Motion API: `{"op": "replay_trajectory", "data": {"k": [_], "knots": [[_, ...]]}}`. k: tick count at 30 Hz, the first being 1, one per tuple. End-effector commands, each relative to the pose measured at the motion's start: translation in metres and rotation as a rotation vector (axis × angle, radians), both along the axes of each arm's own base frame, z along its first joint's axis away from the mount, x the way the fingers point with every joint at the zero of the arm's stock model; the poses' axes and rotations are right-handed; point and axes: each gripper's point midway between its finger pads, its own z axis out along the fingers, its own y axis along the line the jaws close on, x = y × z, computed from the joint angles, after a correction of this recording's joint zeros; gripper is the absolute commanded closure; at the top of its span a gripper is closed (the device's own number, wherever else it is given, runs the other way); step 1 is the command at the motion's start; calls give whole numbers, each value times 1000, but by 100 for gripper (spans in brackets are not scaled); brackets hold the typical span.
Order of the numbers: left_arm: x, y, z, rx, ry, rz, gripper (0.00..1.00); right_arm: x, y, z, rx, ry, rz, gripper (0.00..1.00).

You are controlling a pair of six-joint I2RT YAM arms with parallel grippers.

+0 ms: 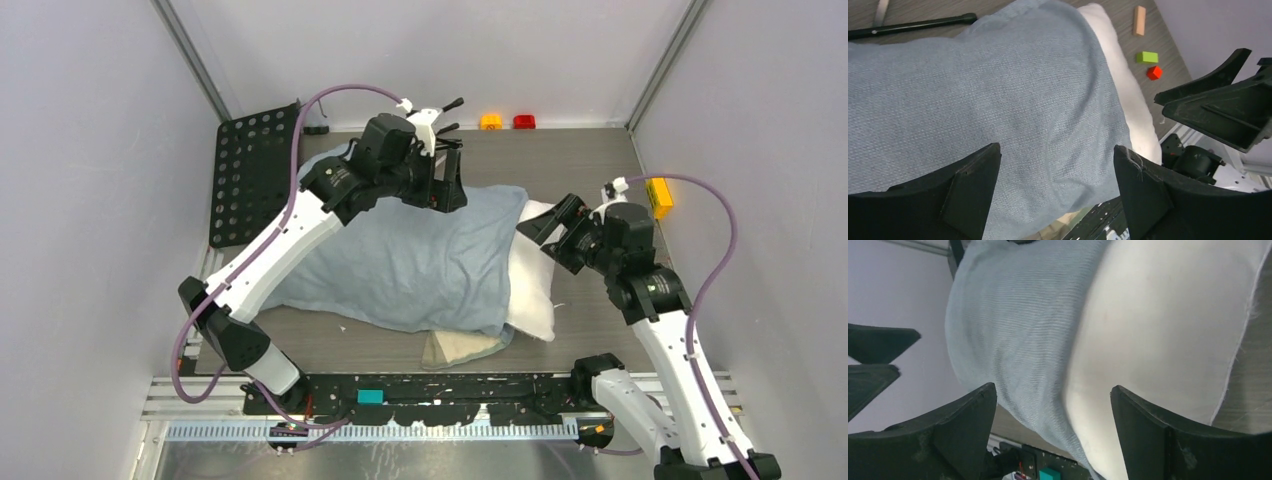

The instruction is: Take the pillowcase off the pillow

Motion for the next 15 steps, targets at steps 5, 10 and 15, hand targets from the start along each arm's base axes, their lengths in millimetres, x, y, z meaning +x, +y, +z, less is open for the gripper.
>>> {"op": "replay_trajectory", "data": {"k": [5, 10, 15], "knots": [[-7, 53, -23, 261, 5, 62, 18, -8, -2, -52, -40, 190, 5, 11], [-15, 88, -26, 319, -66, 125, 14, -17, -27, -65, -156, 198, -77, 11], [-24, 89, -35, 317, -31, 110, 13, -22, -24, -86, -149, 236, -57, 11]]}}
